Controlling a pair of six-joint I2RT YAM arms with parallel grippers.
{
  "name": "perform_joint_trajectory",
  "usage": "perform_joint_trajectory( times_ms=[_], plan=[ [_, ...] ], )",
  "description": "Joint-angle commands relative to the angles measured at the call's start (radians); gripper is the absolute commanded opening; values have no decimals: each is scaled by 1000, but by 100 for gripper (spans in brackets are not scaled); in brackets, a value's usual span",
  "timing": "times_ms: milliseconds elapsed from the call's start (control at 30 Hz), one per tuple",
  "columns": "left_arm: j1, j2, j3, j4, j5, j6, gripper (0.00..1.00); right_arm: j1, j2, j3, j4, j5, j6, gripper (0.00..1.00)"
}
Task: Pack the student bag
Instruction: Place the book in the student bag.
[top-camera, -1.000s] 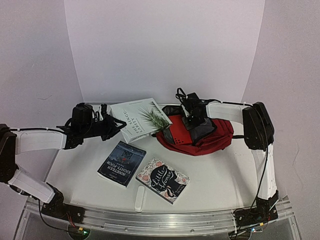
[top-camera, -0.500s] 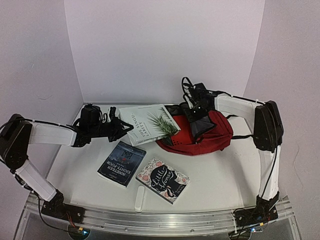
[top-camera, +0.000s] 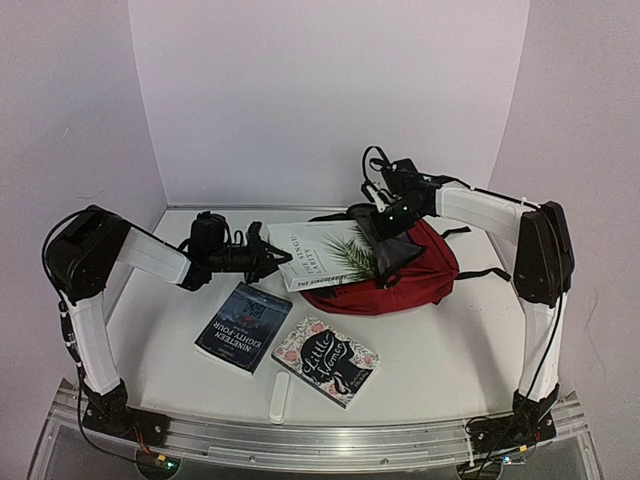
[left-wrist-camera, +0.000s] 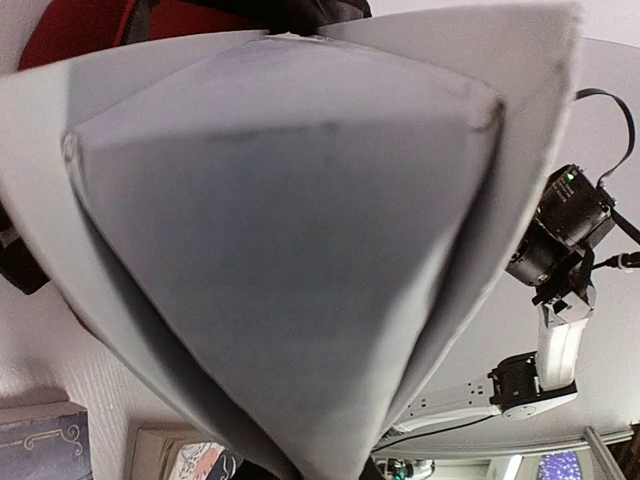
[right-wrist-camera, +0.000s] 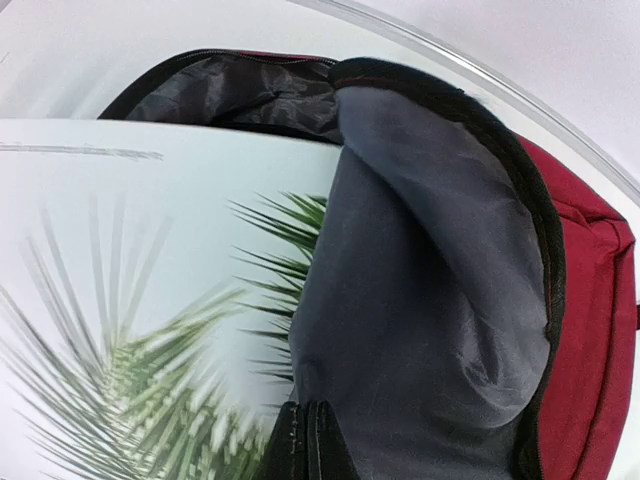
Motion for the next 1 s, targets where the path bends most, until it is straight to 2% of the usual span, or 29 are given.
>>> perform_joint_trajectory(
  times_ms=[0,200,300,433,667,833,967],
  plan=[
    [-5,108,95,243,108,-157,9,7,-62,31,24,-57,-32,0],
    [-28,239,193,332,165,-250,9,8,-66,30,26,-79,-55,0],
    [-30,261,191,374,180,-290,9,7,-72,28,27,-59,-80,0],
    [-40,259,232,249,165,-210,10,6,-82,21,26,-92,-88,0],
    [-100,393,545,-8,123,-128,17,7,-76,36,25,-126,-51,0],
    [-117,449,670,-127,67,-97,28,7,-73,52,25,-127,-33,0],
    [-124,404,644,-222,-7,-36,40,5,-68,60,25,-122,-20,0]
  ],
)
